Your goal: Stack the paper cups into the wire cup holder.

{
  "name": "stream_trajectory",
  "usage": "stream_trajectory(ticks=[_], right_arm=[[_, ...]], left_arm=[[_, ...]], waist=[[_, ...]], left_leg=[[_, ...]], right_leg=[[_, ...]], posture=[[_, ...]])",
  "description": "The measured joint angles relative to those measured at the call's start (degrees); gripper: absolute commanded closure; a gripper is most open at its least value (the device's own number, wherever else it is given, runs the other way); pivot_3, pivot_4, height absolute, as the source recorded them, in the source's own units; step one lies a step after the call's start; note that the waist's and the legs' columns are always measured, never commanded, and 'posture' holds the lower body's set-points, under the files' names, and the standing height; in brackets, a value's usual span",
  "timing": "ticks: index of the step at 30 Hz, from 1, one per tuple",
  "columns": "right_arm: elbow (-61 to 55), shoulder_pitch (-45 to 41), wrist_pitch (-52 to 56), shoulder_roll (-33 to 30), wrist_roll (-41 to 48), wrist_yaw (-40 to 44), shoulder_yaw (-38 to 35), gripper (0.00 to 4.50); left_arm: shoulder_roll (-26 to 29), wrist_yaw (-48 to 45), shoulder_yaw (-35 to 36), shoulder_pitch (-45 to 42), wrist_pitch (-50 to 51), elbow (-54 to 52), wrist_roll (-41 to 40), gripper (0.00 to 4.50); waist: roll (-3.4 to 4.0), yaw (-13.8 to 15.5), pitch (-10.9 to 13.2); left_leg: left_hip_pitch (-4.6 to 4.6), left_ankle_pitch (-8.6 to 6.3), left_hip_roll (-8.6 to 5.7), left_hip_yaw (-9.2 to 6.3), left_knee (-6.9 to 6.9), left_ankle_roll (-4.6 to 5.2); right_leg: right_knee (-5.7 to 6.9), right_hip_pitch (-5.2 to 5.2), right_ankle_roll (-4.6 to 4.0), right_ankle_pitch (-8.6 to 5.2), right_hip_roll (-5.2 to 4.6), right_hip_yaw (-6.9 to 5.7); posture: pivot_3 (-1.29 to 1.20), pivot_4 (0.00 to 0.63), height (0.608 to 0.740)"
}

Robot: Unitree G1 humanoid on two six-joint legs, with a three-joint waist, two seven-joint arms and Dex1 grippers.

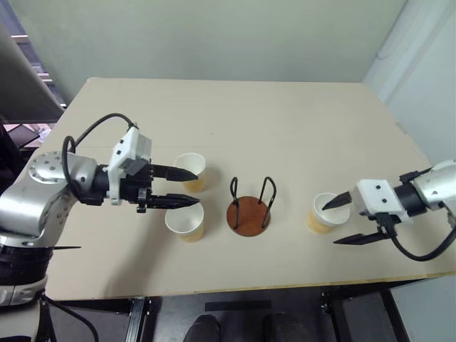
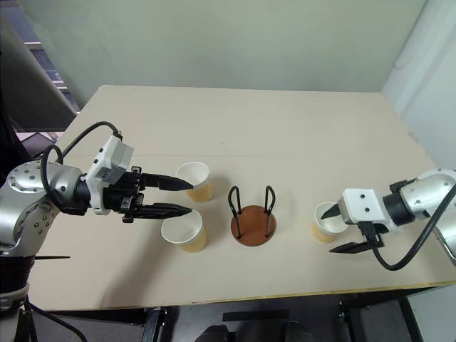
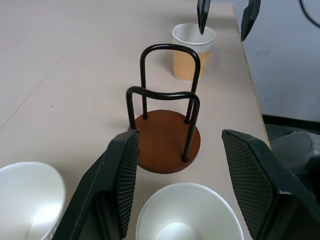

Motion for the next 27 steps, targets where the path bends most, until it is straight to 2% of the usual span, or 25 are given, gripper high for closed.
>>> stream_trajectory(ticks=[7, 10, 17, 22, 27], right_arm=[[0.7, 0.3, -2.7, 1.8, -6.1, -3.7, 3.6, 0.89], [1.9, -0.3, -4.2, 3.4, -8.7, -4.3, 6.2, 1.77], [4.6, -6.2, -6.8, 4.3, -11.3, -3.2, 8.2, 4.39], [5.1, -9.6, -6.9, 4.3, -10.8, -1.1, 8.2, 4.48], [4.2, -17.2, -3.6, 4.4, -3.4, 3.7, 6.7, 4.48]], left_arm=[[0.0, 0.3, 0.0, 0.3, -0.5, -0.4, 0.8, 1.68], [-0.1, 1.2, 0.1, 1.1, -0.2, -1.2, 0.7, 1.68], [-0.1, 2.3, 0.9, 2.4, 0.5, -2.7, 0.1, 1.68], [0.1, 2.6, 1.3, 3.0, 0.6, -2.7, -0.2, 1.68], [1.2, 2.7, 2.8, 4.3, 0.4, -2.4, 0.4, 1.68]], waist=[[0.0, -0.3, 0.0], [0.0, -0.3, 0.0], [0.0, -0.3, 0.0], [0.0, -0.3, 0.0], [0.03, -0.4, 0.0]], left_leg=[[0.2, -0.02, 0.06, 0.0, 0.01, 0.05], [0.17, -0.03, 0.07, 0.0, -0.01, 0.06], [0.15, -0.03, 0.07, 0.0, 0.02, 0.06], [0.12, -0.03, 0.06, -0.02, 0.02, 0.06], [0.05, -0.01, 0.05, 0.01, 0.02, 0.03]], right_leg=[[0.05, 0.13, 0.01, 0.0, 0.06, 0.0], [0.02, 0.11, 0.02, 0.01, 0.06, 0.0], [0.03, 0.09, 0.04, 0.02, 0.06, -0.01], [0.01, 0.09, 0.04, 0.02, 0.06, -0.02], [0.01, 0.01, 0.03, 0.02, 0.12, -0.01]], posture=[[0.0, 0.15, 0.74], [0.0, 0.15, 0.74], [0.0, 0.15, 0.74], [0.0, 0.15, 0.74], [0.0, 0.15, 0.74]])
